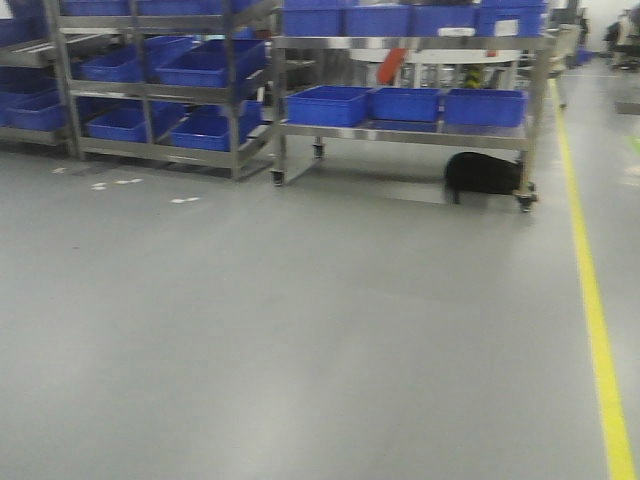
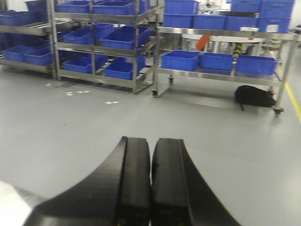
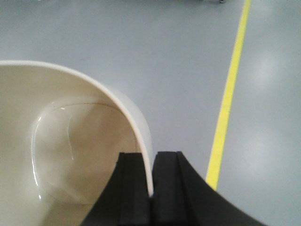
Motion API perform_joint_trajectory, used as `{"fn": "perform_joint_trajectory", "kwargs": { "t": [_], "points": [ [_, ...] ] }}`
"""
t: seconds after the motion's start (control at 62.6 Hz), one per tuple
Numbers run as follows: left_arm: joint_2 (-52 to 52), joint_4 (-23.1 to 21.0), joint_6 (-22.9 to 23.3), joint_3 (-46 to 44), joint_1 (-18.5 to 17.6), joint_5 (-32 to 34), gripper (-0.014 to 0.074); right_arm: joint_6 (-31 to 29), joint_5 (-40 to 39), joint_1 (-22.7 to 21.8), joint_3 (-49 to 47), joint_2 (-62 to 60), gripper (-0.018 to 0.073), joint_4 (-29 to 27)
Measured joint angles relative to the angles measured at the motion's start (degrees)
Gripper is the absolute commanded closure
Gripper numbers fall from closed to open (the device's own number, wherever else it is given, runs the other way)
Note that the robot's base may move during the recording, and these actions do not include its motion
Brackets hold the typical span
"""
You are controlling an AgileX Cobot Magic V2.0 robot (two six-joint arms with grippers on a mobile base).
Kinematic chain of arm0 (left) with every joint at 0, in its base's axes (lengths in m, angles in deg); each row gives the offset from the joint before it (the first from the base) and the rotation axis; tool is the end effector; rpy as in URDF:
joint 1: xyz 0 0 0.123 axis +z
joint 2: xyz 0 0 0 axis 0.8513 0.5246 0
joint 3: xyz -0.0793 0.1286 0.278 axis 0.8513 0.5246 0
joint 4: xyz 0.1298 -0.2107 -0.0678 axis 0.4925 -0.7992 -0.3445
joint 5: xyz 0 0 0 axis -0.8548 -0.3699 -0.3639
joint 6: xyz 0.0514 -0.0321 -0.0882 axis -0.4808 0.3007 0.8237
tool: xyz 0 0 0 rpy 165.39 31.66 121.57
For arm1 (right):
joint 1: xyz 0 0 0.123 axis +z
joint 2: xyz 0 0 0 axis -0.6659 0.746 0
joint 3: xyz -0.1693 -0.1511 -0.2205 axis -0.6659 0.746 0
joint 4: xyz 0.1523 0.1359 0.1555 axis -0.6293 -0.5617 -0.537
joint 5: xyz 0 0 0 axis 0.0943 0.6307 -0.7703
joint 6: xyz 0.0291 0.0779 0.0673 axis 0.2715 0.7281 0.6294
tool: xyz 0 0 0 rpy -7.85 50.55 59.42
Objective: Move white bin to right shelf second layer
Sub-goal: 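Turn the base away from the table holding the bin in the right gripper, then drive along the yellow-lined aisle past the blue-crate shelves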
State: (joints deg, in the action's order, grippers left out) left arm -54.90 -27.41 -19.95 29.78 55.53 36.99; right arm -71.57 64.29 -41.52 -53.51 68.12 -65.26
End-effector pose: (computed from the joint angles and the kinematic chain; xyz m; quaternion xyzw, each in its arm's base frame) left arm 0.0454 -0.0029 0.2056 0.0048 0.6977 -0.0339 0.7156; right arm 0.0460 -0.0006 0.3085 0.0290 0.8335 0.0167 0.5515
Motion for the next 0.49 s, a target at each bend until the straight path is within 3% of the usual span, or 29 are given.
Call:
{"fn": "perform_joint_trajectory", "kwargs": {
  "t": [0.495],
  "points": [
    [0.0,0.0,0.0,0.0,0.0,0.0,0.0512,0.0,0.0,0.0,0.0,0.0,0.0512,0.0]
  ]
}}
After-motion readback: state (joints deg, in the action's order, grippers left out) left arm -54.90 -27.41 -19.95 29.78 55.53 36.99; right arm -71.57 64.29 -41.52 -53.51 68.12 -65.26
